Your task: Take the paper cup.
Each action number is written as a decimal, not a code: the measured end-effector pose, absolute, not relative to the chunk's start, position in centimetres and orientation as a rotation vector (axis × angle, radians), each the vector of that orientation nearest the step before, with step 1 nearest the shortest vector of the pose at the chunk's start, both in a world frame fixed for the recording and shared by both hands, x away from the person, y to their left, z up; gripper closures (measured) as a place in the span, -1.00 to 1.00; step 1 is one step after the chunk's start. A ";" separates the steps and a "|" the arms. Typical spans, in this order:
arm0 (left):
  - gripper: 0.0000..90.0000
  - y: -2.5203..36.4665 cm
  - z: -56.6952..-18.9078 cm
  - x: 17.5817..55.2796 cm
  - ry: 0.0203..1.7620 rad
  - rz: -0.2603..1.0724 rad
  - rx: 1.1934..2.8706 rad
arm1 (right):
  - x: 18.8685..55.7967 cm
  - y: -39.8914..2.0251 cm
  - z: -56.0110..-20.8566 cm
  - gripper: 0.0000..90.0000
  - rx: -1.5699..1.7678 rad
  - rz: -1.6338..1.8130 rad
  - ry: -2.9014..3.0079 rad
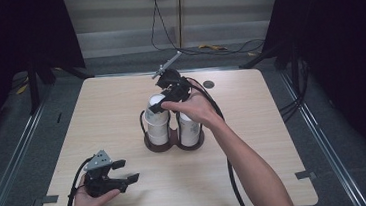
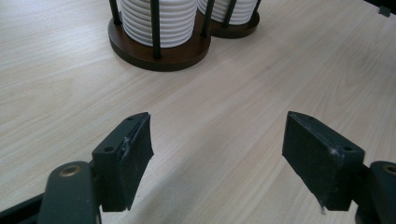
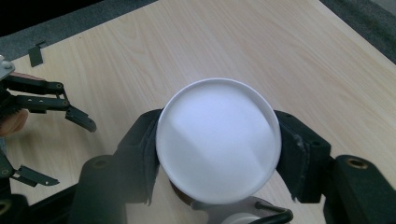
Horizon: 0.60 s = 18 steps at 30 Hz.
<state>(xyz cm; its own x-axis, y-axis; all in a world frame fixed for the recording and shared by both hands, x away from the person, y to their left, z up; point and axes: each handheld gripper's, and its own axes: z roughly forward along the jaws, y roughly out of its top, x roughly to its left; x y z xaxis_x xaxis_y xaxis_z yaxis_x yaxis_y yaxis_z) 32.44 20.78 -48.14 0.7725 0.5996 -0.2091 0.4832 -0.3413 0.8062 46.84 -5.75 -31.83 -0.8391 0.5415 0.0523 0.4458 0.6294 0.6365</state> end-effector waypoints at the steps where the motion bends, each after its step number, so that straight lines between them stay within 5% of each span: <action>1: -0.46 20.8 -48.2 32.4 0.813 0.151 2.003 | 46.8 -5.8 -31.8 -0.15 0.825 1.000 2.703; 18: -0.47 20.6 -48.2 32.5 0.808 0.147 2.002 | 45.4 -7.6 -31.0 -0.15 0.847 1.152 2.624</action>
<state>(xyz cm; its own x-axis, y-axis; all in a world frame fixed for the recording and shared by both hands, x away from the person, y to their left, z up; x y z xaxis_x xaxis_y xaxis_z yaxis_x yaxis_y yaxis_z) 32.54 20.64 -48.20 0.7756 0.5948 -0.2112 0.4818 -0.3417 0.8069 45.38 -7.63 -31.02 -0.8287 0.5534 0.0832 0.4359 0.5450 0.7162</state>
